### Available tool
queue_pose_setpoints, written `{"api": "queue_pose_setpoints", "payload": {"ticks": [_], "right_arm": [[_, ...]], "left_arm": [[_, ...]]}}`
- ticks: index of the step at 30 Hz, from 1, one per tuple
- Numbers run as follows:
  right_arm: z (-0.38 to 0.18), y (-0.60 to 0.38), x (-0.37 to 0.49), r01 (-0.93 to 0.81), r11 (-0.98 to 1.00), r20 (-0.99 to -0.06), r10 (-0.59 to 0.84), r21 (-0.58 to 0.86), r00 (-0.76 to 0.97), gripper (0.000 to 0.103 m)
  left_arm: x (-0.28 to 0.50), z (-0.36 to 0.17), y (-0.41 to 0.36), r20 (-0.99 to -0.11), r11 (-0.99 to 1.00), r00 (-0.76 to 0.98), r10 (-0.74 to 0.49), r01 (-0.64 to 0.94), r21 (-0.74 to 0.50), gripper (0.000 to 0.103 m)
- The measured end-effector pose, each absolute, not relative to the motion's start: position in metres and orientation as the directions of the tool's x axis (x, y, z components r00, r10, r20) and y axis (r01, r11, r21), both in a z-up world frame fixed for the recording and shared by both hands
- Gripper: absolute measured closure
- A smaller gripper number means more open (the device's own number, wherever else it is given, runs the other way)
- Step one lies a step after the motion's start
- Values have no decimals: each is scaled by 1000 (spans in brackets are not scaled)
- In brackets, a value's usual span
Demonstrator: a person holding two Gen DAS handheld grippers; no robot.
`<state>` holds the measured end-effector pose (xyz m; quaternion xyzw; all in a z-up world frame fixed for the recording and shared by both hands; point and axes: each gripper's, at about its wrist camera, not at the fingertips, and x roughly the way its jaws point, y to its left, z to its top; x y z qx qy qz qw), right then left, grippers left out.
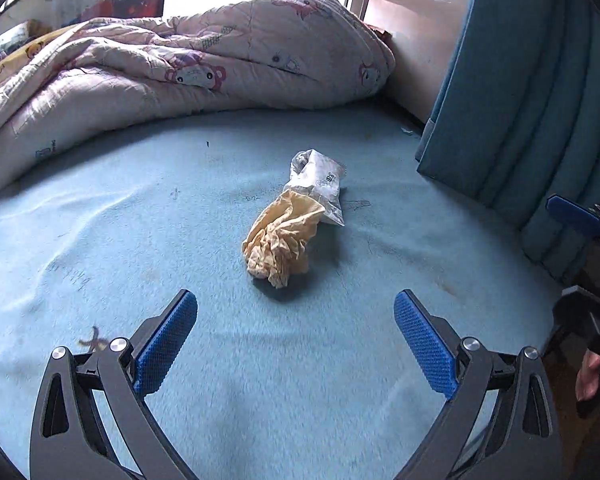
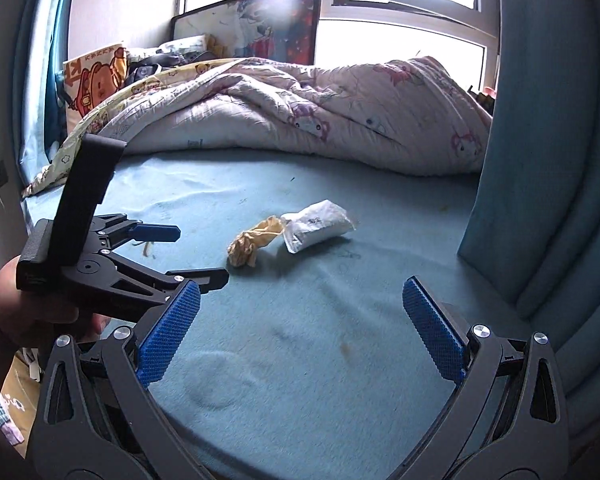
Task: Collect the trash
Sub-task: 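Grasp the yellow crumpled paper with the left tool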
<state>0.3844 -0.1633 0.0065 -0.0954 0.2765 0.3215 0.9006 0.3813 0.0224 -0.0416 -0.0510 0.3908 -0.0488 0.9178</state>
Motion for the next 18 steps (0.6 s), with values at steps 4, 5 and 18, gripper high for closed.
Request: {"api": "queue_pose_setpoints", "payload": {"ticks": [4,5,18], "right_arm": [[5,-167,413,-613,790,-562,508,0,653,5],[4,-168,420,-608,794,-563,504,3,655,5],[-17,-158,457,-608,794,-582,508,29,635,5]], "left_arm": [[420,-53,22,-747,989,649,-141,59,-135,6],[429,-55,22,-754,990,643,-137,58,-131,6],[462,-72,8,-794,993,597,-117,85,-82,28]]}}
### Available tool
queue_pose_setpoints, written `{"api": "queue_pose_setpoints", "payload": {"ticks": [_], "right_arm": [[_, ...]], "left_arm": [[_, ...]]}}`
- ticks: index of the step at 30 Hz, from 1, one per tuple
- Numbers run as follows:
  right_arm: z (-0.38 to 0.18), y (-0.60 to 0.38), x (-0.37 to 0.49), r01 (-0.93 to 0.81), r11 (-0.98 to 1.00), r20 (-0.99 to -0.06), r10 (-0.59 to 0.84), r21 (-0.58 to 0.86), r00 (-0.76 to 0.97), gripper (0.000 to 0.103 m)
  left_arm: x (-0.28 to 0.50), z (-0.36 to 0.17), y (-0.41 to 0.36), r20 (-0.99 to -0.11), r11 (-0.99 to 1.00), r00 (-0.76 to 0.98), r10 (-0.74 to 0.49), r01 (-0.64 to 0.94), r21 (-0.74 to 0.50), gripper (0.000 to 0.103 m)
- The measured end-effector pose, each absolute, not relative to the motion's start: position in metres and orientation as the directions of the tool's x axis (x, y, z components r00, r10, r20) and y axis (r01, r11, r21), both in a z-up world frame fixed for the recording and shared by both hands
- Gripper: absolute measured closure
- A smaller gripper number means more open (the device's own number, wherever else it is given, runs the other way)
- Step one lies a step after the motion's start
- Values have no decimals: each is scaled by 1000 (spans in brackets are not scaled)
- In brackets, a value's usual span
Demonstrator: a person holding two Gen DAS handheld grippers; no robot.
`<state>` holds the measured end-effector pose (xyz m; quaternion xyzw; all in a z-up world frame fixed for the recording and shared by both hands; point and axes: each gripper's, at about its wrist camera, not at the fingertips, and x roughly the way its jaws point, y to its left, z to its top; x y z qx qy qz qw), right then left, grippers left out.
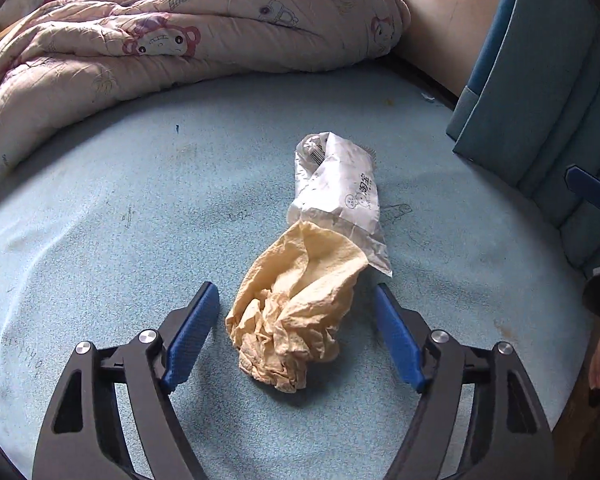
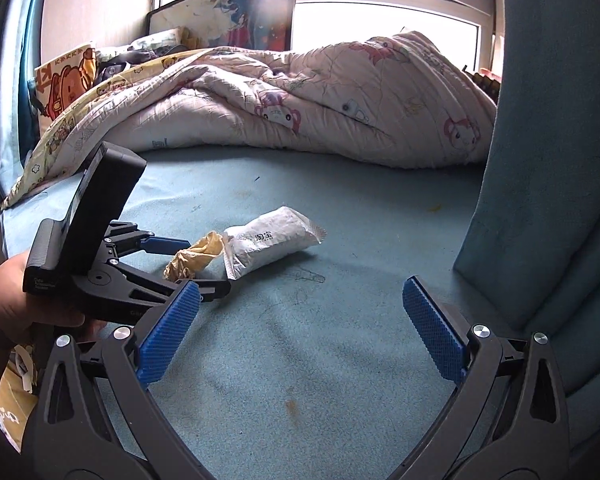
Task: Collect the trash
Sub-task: 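Grasp the yellow crumpled paper with the left tool, then grasp the white printed plastic packet with the right tool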
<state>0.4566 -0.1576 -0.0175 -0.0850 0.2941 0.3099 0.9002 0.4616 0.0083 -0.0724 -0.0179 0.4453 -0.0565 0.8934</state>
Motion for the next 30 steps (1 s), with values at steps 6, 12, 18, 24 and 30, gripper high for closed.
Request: {"api": "queue_pose_setpoints", "payload": {"ticks": [6,12,18,24,30], "right_arm": [[-28,-136,472,-613,790,-611,497,25,616,5],[-50,-113,495,-608,793,-655,479,38,585,5],[-63,-78,525,-585,805,-707,472,101,527,5],[-74,-41,548,-542,833,-752,426,110,502,5],[-81,-38,553,-548,827,-762,433,123,481,59]], "left_arm": [[460,-72,16,-790,997,609,-79,43,-66,53],[450,-71,35,-791,999,610,-29,5,-33,86],[434,-64,60,-779,999,627,26,-51,-8,90],[424,-61,72,-776,998,630,24,-58,-16,90],[416,-59,74,-773,998,635,-1,-46,-40,90]]}}
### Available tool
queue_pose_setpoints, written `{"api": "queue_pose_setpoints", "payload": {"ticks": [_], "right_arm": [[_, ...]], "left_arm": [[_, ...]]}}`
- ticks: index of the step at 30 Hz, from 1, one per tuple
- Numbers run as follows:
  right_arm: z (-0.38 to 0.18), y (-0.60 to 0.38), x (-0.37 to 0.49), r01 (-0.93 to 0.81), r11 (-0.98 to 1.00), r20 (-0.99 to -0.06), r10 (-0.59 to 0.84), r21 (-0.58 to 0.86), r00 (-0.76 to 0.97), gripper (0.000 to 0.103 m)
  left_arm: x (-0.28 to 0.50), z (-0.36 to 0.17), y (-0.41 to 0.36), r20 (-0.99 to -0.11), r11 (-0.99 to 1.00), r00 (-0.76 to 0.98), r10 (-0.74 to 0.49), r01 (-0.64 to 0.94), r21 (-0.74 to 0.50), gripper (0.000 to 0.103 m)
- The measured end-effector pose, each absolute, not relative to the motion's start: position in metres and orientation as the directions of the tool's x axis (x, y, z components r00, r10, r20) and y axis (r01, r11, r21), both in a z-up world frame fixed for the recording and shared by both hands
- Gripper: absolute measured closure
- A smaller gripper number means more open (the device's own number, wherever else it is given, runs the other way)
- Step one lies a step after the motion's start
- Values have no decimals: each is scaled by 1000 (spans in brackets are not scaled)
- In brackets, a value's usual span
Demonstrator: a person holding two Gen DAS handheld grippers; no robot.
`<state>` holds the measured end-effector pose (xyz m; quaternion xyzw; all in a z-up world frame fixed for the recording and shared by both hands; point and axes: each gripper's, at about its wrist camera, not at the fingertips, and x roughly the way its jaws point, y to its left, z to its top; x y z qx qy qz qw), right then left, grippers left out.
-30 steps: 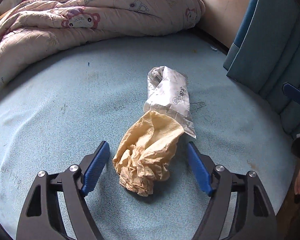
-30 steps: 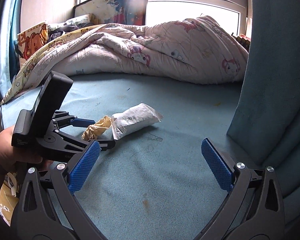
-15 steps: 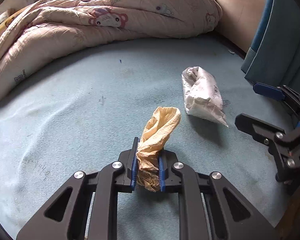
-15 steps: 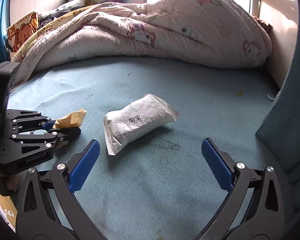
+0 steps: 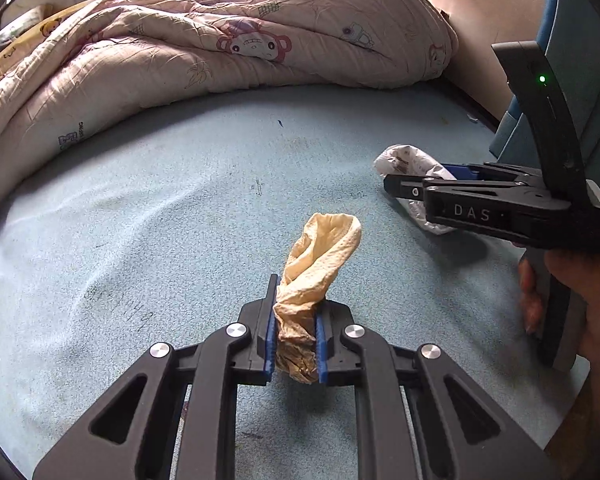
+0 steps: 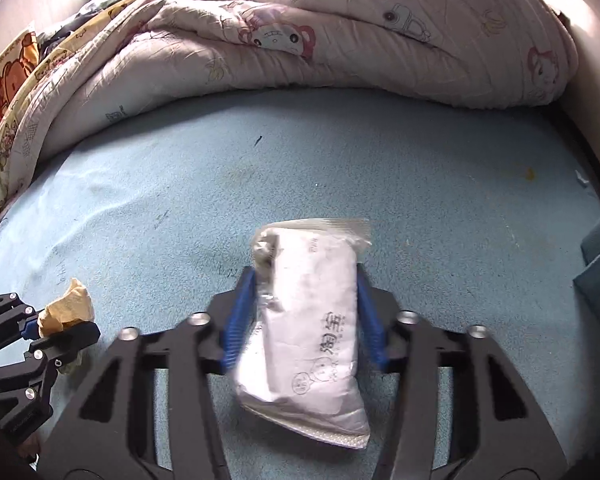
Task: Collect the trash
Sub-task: 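Grasp the white printed plastic packet with the right tool, then carry the yellow paper and white packet down over the bin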
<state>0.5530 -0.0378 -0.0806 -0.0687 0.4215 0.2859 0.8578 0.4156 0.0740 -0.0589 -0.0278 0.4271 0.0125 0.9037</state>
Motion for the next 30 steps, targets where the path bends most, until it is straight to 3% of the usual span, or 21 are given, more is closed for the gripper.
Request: {"api": "queue_pose_setpoints", "payload": {"ticks": [13,30], "right_arm": [[-45,-86,461,-622,775,-699,506,112,505,61],[-11,-147,276,-704,709,-636,565,49,526,61]], "left_arm": [[362,-35,60,-746,998,666,-28,-16,-53,90],[207,-36,6,-716,997,694,-74,57,-47,90]]}}
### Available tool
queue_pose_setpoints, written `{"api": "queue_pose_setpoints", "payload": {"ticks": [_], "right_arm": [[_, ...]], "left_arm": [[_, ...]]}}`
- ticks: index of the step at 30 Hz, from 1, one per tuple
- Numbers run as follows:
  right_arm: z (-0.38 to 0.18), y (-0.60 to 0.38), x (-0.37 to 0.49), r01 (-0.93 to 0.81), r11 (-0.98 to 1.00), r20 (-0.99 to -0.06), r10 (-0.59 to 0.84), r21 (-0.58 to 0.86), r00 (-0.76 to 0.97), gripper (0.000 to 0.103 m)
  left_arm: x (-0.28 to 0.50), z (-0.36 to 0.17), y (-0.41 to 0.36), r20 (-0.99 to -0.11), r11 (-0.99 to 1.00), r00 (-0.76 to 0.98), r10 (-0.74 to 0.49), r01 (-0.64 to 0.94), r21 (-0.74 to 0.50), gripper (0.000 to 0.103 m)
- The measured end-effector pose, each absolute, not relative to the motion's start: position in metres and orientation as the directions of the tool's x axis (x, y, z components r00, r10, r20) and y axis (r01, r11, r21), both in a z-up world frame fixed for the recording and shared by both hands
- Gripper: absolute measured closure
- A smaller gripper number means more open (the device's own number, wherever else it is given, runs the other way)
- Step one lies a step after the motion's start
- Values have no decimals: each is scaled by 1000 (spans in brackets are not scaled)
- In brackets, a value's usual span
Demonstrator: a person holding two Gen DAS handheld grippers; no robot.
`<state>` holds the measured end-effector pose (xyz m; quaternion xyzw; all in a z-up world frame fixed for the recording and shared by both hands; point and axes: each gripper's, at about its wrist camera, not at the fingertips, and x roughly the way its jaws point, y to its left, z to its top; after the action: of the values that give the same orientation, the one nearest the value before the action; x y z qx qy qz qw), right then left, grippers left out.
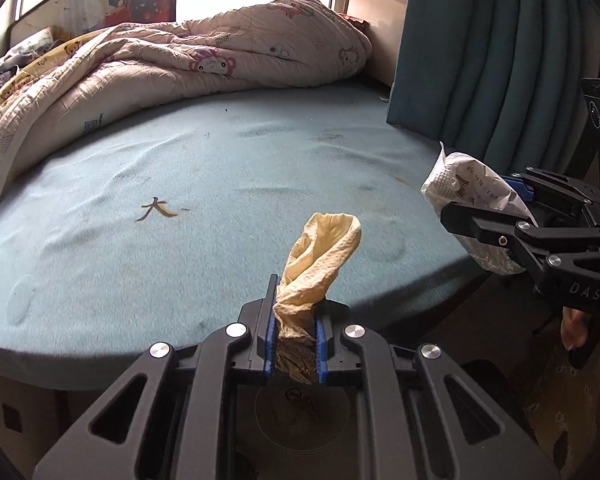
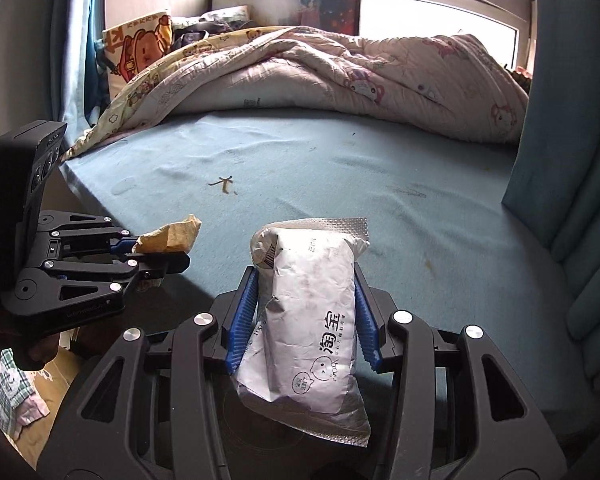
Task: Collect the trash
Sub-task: 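Carry the yellow paper and white packet down over the bin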
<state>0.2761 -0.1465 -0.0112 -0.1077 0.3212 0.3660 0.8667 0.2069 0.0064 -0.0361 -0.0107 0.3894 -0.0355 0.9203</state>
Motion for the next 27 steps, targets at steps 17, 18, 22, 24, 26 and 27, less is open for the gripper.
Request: {"api": "queue_pose_setpoints", "payload": {"ticks": [17,18,22,24,26,27], "right_arm": [[-81,-178,158,-731,681,-657,568,36,496,61],[-90,-178,154,-733,679,-664,564,34,492,61],[-130,-174,144,-744,667,-702,547,35,457,61],[-153,-170,145,-747,663,-726,538,51,428,61],[-176,-165,146,-744,666,-751,517,50,412,61],[-188,-162,146,-744,666,-763,507,51,402,61]], "left_arm": [[110,-105,-38,-766,997,638,-74,61,-46,90],[107,-113,-38,-769,997,634,-78,54,-57,90],[100,-151,-37,-796,995,598,-89,23,-94,90],[98,-170,-36,-814,995,575,-85,8,-98,90],[97,-188,-35,-828,998,559,-48,-12,-66,90],[97,-196,-34,-834,998,550,-37,-19,-57,90]]}}
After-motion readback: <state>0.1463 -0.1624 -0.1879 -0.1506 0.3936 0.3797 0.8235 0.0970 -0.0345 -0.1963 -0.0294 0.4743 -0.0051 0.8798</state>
